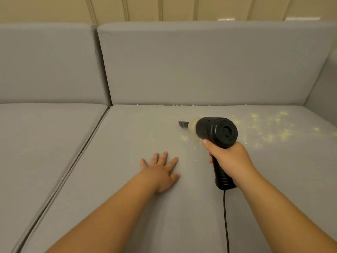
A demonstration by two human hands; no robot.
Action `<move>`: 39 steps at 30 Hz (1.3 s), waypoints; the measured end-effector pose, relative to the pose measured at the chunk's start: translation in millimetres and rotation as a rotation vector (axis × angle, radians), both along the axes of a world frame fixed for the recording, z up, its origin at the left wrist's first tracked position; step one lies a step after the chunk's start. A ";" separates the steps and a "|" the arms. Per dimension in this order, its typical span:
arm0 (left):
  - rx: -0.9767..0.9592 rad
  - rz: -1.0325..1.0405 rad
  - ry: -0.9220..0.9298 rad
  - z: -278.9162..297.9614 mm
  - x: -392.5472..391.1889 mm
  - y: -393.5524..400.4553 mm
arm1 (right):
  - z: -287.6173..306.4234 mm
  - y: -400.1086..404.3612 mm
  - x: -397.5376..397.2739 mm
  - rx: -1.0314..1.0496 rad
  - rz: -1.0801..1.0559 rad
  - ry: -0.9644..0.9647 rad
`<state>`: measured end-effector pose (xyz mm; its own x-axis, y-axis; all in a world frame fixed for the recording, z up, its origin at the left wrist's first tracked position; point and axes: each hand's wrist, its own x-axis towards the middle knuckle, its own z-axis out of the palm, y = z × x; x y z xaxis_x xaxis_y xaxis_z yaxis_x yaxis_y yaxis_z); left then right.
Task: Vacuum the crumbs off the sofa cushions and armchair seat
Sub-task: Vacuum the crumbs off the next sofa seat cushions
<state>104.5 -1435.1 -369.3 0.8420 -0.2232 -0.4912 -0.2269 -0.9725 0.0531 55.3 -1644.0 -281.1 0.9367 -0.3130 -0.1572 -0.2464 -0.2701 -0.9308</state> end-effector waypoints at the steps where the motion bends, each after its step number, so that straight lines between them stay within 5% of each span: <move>1: -0.002 0.000 -0.001 -1.8 0.9 -1.2 | 0.7 -3.0 2.9 -0.003 -0.022 -0.009; 9: 0.002 -0.008 -0.029 -2.6 -0.2 1.4 | 5.1 -31.8 -1.7 -0.044 -0.162 -0.059; 31: 0.008 -0.009 -0.012 -4.0 1.1 -5.1 | 19.4 -30.4 -16.9 -0.021 -0.059 -0.020; 39: 0.007 -0.003 -0.013 -2.9 0.8 -4.6 | 0.9 -26.3 -49.9 -0.005 -0.010 0.126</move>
<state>105.3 -1439.8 -372.2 0.8474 -0.2223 -0.4822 -0.2304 -0.9721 0.0432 5.4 -1670.3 -280.1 0.9062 -0.3236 -0.2722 -0.3644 -0.2710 -0.8909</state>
